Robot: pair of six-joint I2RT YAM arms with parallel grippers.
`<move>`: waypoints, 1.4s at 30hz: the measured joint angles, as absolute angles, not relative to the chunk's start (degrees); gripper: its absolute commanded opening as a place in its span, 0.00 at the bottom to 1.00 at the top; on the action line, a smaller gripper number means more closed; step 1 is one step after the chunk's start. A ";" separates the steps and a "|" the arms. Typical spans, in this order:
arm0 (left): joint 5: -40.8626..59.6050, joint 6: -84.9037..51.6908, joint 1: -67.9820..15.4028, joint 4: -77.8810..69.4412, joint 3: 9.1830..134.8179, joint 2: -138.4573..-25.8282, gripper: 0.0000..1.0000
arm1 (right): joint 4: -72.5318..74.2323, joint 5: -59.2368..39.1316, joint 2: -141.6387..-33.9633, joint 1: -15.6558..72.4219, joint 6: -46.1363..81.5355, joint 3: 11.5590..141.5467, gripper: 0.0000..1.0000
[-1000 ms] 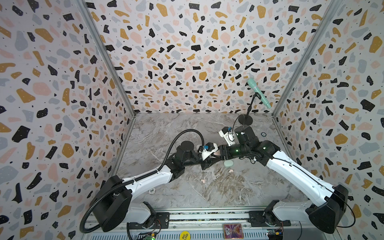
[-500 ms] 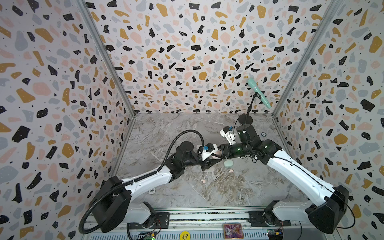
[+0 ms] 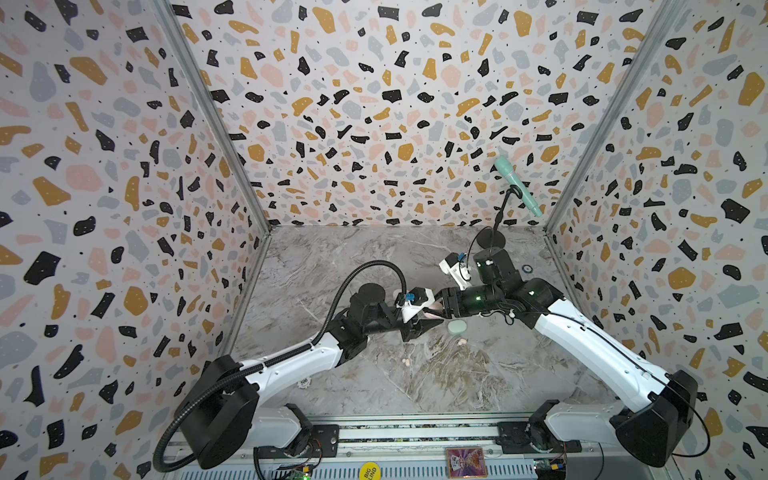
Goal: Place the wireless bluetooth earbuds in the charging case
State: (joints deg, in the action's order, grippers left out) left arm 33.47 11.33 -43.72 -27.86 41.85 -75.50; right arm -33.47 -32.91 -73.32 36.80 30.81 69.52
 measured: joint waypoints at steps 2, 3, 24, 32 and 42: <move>33.41 11.22 -43.70 -27.97 41.82 -75.50 0.45 | -33.56 -33.10 -73.56 36.93 30.81 69.54 0.50; 33.41 11.18 -43.68 -27.90 41.80 -75.50 0.44 | -33.67 -33.12 -73.63 36.99 30.79 69.56 0.50; 34.48 13.10 -43.70 -26.61 41.71 -75.50 0.47 | -36.05 -33.78 -74.30 36.75 30.59 70.70 0.50; 34.22 13.17 -43.70 -26.55 41.71 -75.50 0.35 | -36.16 -33.91 -74.30 36.75 30.48 70.70 0.51; 34.41 12.62 -43.72 -26.72 41.69 -75.50 0.26 | -36.91 -33.78 -74.30 36.71 30.37 71.42 0.76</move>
State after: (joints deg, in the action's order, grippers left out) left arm 34.41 12.62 -43.72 -26.72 41.69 -75.50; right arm -36.91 -33.78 -74.30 36.71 30.37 71.42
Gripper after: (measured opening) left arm 0.440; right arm 0.713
